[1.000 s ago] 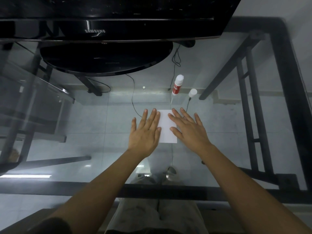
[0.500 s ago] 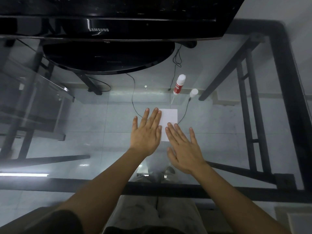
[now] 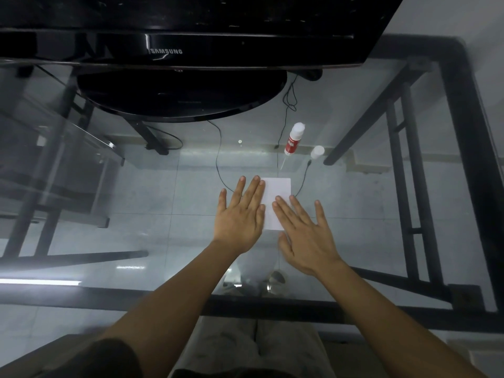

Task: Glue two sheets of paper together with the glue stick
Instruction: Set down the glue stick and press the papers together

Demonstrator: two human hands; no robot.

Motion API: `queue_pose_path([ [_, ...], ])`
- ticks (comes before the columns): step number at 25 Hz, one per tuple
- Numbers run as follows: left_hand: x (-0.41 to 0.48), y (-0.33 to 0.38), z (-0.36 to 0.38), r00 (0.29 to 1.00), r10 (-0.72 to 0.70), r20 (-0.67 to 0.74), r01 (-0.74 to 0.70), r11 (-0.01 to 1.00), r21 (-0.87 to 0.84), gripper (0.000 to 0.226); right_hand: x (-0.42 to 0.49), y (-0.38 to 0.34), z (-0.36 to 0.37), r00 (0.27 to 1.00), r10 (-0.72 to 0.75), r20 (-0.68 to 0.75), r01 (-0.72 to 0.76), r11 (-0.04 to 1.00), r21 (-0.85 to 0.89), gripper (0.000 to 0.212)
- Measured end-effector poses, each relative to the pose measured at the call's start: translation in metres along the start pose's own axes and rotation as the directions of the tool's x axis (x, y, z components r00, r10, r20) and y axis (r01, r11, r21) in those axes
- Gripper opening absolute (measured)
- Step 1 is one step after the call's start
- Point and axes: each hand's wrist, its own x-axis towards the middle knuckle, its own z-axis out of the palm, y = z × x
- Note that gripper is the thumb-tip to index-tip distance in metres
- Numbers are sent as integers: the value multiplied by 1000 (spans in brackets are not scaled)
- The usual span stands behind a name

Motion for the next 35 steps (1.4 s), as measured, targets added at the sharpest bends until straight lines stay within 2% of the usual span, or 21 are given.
queue_pose_path([
  [4,0,0,0,1000,-7,-4,7,1000,-6,54,2,2,-5,998,52,-28,-52,999,9,59],
  [8,-1,0,-1,1000,5,-4,-5,1000,6,54,26,-1,-8,999,34,-20,-34,999,8,58],
  [12,-1,0,-3,1000,0,-6,0,1000,-15,53,27,23,-9,992,124,-37,-124,992,4,60],
  [14,-1,0,-2,1000,0,-4,-1,1000,-8,53,33,13,-13,997,69,-40,-67,997,42,58],
  [17,-2,-1,0,1000,-6,-5,6,1000,1,53,40,7,-11,1000,4,-29,-4,1000,3,56],
  [20,-2,0,-1,1000,-7,-7,7,1000,-13,52,42,21,-8,989,141,-47,-141,990,2,56],
  [22,-1,0,-1,1000,-6,1,6,1000,-16,53,39,25,-6,982,184,-37,-182,982,48,58],
  [26,1,-2,-1,1000,1,18,-1,1000,-11,53,24,19,3,999,52,-11,-51,994,94,55],
  [33,3,-2,-2,997,-11,75,12,1000,-13,56,22,16,4,997,83,1,-82,988,131,56],
  [35,2,-3,-6,996,18,82,-9,994,-109,56,20,14,1,997,74,-1,-73,981,182,56],
])
